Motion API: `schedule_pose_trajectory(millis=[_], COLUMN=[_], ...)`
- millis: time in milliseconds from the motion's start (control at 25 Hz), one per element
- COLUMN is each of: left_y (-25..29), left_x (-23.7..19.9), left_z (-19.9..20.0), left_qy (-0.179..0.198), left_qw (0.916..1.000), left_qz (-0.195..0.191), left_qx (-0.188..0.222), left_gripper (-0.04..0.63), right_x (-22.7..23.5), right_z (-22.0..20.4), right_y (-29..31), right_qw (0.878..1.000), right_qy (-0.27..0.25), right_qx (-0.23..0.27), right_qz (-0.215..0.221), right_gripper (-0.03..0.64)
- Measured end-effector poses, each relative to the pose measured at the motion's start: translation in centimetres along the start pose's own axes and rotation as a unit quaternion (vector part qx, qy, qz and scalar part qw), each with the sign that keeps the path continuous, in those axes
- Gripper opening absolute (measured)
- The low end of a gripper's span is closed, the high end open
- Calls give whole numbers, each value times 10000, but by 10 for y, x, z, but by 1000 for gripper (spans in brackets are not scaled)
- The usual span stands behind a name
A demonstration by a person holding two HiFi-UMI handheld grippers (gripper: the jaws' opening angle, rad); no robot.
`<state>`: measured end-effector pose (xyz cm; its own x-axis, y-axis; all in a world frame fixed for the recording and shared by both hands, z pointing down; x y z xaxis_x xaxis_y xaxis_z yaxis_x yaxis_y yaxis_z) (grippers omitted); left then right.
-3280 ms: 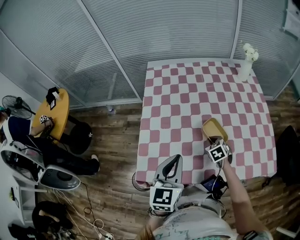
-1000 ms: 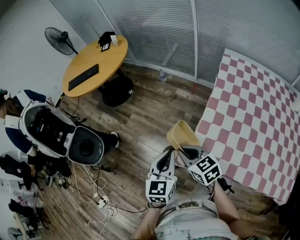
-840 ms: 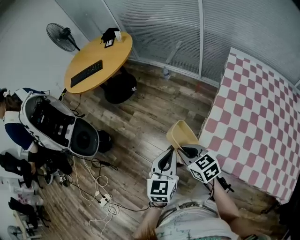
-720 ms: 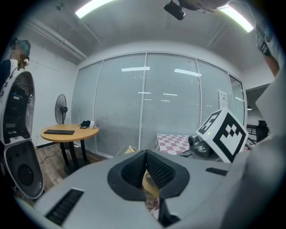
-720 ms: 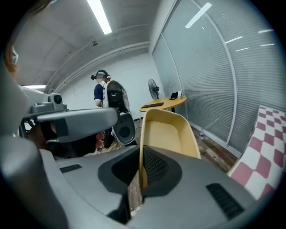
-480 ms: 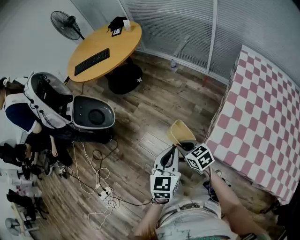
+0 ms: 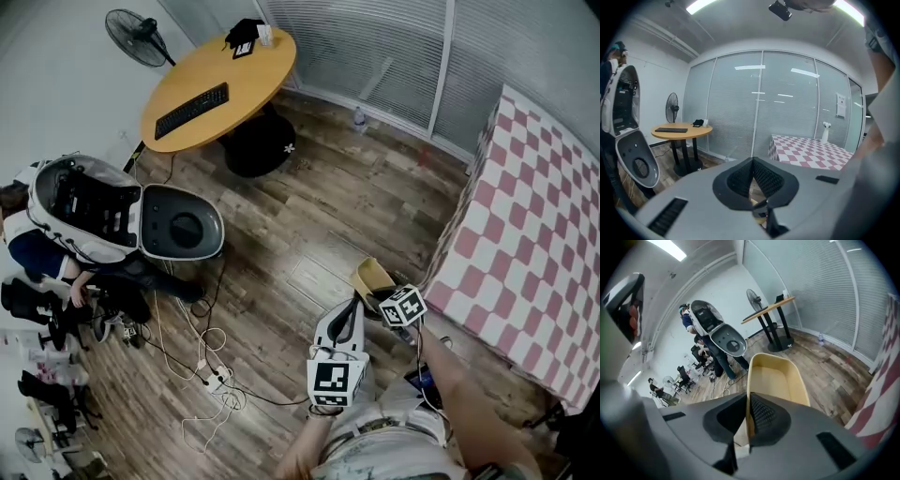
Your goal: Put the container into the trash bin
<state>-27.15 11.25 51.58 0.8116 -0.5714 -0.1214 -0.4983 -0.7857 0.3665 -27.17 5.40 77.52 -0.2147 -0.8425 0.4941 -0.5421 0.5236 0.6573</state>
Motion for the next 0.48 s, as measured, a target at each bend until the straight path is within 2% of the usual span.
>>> schedule_pose_trajectory(millis=[280, 480], left_y=[11, 18], left_x=[-14, -19], left_z=[-10, -19], left_qy=[-190, -88], left_qw=[9997, 9997], left_qz=[75, 36], left_qx=[-129, -220], left_gripper=[14, 14], right_x=[32, 48], right_z=[-64, -98], right_y=[45, 73], right_qw=[9962, 9919], right_qy=[-66, -147], right_qx=[-843, -1184], right_qz=[-225, -438], right_gripper=[9, 9])
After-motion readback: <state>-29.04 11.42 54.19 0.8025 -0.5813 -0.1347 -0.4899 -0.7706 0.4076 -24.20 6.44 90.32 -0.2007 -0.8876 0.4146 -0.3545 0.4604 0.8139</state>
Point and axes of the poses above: the fingertips, and each gripper's own axes: y forward along the fingers, x to its right, z out of its top, the point moved 3 cm from there along -y, backward along the fingers, and after that the axes turned 1 degree about -y, right-handed, at the moved point
